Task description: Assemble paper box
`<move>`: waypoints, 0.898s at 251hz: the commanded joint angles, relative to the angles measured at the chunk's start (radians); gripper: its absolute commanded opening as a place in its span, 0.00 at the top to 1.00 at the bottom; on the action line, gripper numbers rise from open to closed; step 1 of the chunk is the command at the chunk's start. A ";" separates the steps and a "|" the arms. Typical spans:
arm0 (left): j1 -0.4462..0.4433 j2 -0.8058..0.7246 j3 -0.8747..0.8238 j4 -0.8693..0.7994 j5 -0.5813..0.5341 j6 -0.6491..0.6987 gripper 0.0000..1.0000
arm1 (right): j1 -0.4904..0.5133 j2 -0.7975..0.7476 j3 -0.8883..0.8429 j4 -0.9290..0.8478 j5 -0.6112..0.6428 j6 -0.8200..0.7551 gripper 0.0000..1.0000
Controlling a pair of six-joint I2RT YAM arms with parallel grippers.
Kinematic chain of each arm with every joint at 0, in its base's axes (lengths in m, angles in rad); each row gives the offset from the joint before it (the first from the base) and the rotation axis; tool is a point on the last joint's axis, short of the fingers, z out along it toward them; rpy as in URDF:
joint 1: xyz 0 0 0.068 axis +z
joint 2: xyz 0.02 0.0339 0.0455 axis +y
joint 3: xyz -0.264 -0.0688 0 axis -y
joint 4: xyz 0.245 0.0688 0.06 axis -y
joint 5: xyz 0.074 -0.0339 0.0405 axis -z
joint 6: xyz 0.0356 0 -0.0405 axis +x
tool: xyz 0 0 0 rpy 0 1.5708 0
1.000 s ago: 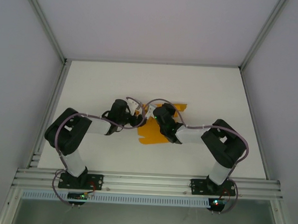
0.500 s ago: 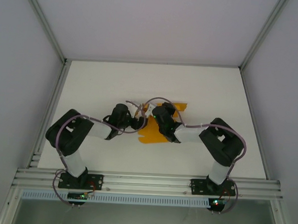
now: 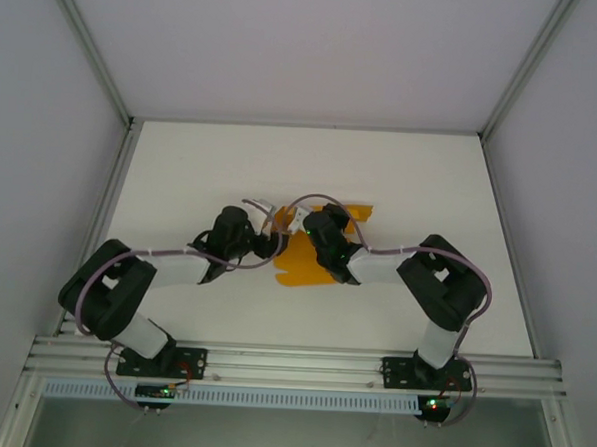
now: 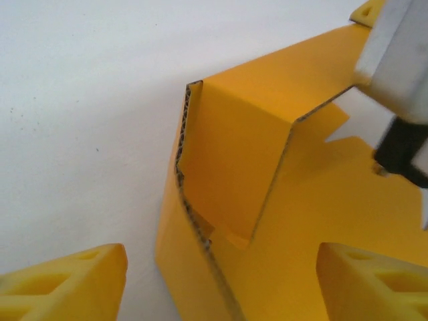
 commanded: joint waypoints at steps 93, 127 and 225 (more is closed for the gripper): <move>0.000 0.052 0.124 -0.225 -0.186 0.097 1.00 | -0.083 -0.100 0.019 -0.223 -0.212 0.104 0.68; 0.000 0.057 0.155 -0.291 -0.146 0.157 1.00 | -0.149 -0.182 0.051 -0.403 -0.429 0.117 0.65; 0.001 0.098 0.215 -0.350 -0.084 0.197 1.00 | -0.196 -0.200 0.082 -0.454 -0.573 0.112 0.70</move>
